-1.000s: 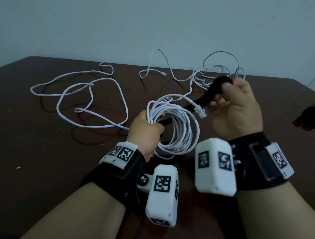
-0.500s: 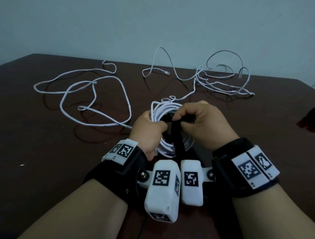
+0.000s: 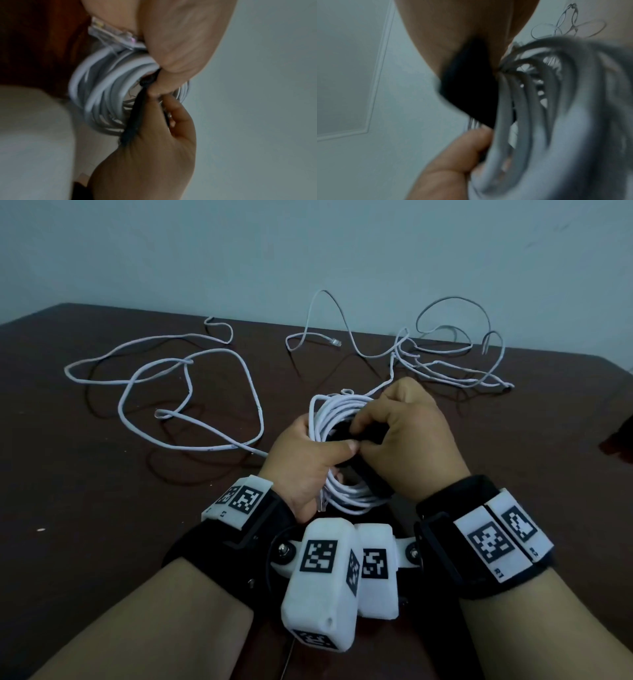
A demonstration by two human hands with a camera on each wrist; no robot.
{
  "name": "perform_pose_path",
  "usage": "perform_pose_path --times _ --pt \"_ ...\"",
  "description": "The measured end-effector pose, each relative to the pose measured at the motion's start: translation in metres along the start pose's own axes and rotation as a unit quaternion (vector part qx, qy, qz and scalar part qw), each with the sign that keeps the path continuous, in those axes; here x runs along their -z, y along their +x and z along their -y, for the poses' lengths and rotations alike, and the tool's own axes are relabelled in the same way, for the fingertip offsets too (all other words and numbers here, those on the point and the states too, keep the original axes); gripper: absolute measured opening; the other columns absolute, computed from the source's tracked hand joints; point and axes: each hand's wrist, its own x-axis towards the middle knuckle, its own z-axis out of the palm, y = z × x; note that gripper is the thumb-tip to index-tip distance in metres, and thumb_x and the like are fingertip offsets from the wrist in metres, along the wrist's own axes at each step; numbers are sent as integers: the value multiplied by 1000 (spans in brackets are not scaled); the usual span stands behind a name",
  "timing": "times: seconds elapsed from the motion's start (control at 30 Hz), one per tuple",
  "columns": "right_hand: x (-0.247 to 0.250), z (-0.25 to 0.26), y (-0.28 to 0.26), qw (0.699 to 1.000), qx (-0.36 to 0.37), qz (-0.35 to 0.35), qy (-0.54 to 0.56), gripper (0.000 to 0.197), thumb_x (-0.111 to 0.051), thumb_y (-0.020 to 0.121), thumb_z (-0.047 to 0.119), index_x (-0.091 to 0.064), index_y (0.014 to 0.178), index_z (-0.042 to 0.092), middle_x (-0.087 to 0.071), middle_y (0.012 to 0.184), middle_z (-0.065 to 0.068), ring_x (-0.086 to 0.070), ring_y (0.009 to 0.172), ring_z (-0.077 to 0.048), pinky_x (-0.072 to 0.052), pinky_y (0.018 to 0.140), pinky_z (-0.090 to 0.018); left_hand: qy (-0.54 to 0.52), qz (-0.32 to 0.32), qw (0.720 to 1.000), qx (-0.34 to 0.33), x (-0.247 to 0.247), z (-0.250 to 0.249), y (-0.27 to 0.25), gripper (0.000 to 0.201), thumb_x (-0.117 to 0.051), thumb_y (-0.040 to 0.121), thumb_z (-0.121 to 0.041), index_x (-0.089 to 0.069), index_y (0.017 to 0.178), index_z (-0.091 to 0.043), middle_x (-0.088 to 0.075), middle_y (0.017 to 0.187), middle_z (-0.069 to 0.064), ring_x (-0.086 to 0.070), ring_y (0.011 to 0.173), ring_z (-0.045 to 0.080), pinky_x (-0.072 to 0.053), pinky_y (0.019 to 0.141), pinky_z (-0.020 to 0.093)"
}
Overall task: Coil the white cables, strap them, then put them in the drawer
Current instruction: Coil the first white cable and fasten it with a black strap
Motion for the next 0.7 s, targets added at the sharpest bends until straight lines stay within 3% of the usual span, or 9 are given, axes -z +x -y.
perform_pose_path --times 0.1,0.17,0.23,0.27,0.37,0.43,0.47,0.6,0.7 --pt "2 -2 -4 994 20 -1 108 30 -61 66 3 -66 85 26 -51 95 2 -51 84 3 -37 75 -3 23 -40 999 -10 5 2 5 41 -52 76 18 -57 110 -5 -62 85 21 -61 67 31 -49 55 32" --pt "0 -8 -4 972 -46 -67 219 31 -52 65 6 -61 78 33 -59 92 1 -55 77 0 -44 75 -13 25 -61 998 -17 4 2 6 42 -54 73 15 -54 111 -2 -58 88 21 -56 69 31 -47 55 32" --pt "0 -13 0 925 -148 -133 323 24 -53 69 12 -61 69 33 -62 75 8 -55 64 -6 -47 68 -26 18 -67 997 -30 3 1 6 38 -51 78 17 -53 110 -3 -55 88 18 -51 66 26 -41 48 26" --pt "1 -13 0 917 -174 -136 333 19 -56 74 14 -61 66 31 -59 66 12 -52 58 -5 -46 64 -26 15 -66 997 -35 3 1 6 37 -50 79 18 -54 108 -5 -54 88 17 -50 64 24 -39 45 24" --pt "0 -10 -3 942 -147 -89 287 22 -65 82 12 -57 69 27 -55 65 12 -48 57 3 -43 60 -12 11 -64 997 -44 -1 2 4 37 -50 79 18 -54 105 -8 -54 87 16 -49 63 22 -38 44 24" --pt "-4 -5 -4 932 -144 -85 322 20 -64 83 10 -56 73 25 -56 70 8 -49 61 0 -43 60 -12 5 -69 997 -43 -1 2 4 36 -50 80 17 -54 105 -8 -55 84 15 -49 61 21 -37 43 24" --pt "-5 -6 -3 910 -167 -98 368 18 -61 85 9 -57 73 22 -55 68 6 -48 59 -3 -42 57 -14 -3 -71 997 -42 0 2 5 36 -49 80 18 -54 105 -8 -54 82 14 -49 59 20 -37 43 23" --pt "-2 -21 8 762 -344 -177 519 21 -42 84 4 -59 75 14 -53 61 1 -42 53 -13 -36 50 -24 -30 -63 997 -34 2 2 6 35 -50 81 17 -54 107 -5 -55 76 11 -48 53 16 -37 41 21" --pt "3 -21 2 738 -402 -56 539 22 -41 88 0 -62 85 2 -62 70 -13 -59 61 -25 -53 63 -34 -61 -50 996 -38 1 1 4 34 -49 83 17 -55 110 -2 -59 70 10 -56 50 15 -40 42 20"
